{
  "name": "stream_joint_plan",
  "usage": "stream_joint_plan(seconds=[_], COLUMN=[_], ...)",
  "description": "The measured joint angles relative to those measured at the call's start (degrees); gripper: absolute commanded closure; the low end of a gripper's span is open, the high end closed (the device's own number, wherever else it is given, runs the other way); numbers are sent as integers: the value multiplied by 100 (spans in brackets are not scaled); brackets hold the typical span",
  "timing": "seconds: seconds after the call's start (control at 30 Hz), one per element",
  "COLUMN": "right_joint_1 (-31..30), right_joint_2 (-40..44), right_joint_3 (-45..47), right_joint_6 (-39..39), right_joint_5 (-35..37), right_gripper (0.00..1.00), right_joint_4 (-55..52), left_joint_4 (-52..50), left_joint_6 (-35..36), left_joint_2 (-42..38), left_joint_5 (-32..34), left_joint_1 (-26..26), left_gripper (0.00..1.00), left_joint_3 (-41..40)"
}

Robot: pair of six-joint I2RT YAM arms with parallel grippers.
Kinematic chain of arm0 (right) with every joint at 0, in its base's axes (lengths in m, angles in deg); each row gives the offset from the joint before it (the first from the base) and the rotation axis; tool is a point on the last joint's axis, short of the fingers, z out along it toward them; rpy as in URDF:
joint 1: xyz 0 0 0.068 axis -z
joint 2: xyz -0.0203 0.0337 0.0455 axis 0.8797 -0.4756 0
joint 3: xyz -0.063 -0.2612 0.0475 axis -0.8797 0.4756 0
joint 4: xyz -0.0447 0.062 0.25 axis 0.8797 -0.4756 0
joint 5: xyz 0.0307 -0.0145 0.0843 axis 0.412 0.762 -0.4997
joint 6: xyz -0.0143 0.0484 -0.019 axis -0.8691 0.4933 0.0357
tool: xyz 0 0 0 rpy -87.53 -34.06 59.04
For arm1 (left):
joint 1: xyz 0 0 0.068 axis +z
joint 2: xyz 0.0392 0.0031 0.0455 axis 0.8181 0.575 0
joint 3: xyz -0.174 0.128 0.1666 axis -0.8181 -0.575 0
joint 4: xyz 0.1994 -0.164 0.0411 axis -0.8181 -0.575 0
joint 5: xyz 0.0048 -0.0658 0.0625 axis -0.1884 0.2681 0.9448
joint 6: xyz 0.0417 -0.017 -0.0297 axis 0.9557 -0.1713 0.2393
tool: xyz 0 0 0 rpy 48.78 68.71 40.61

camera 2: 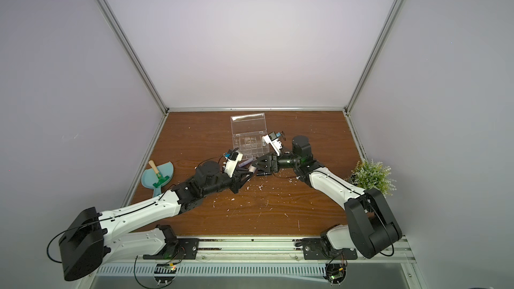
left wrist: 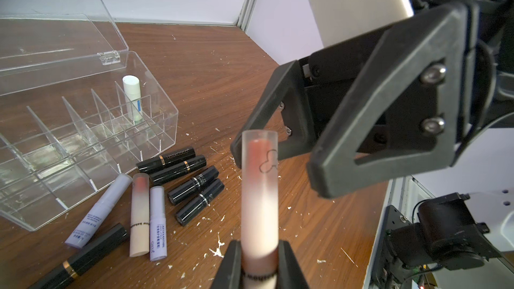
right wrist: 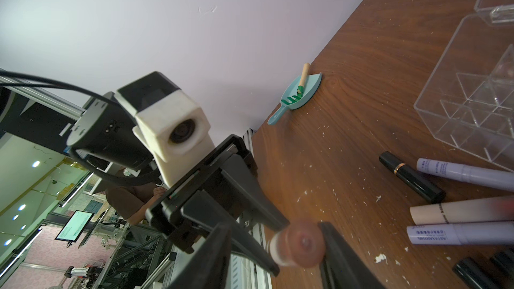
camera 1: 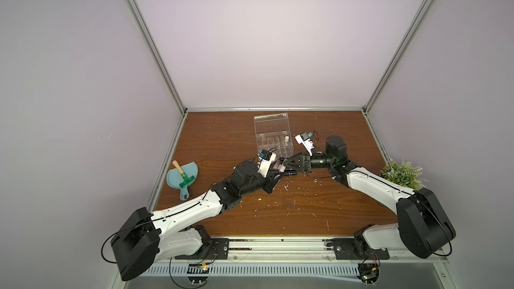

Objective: Arrange the lipsticks in the organizer
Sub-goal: Pick up the lipstick at the center of the board.

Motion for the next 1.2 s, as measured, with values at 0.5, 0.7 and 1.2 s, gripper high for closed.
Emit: stream_joint_plan(seconds=[0.5, 0.7, 1.2], right_joint_1=[-31, -31, -31], right_joint_2=[-81, -81, -68], right_joint_3=[-234, -391, -994], right_joint_6=[-55, -164, -1193], right_joint_5=[92, 107, 1423], right_gripper=[84, 85, 82], right_joint_4=[-140, -232, -1759], left_joint_4=[-52, -160, -238], left_joint_6=[20, 4, -66], left_joint_2=[2, -2, -369], left_joint_5=[11, 50, 205], left_joint_1=[0, 0, 0], left_gripper=[51, 34, 33], left_joint_3=[76, 92, 37])
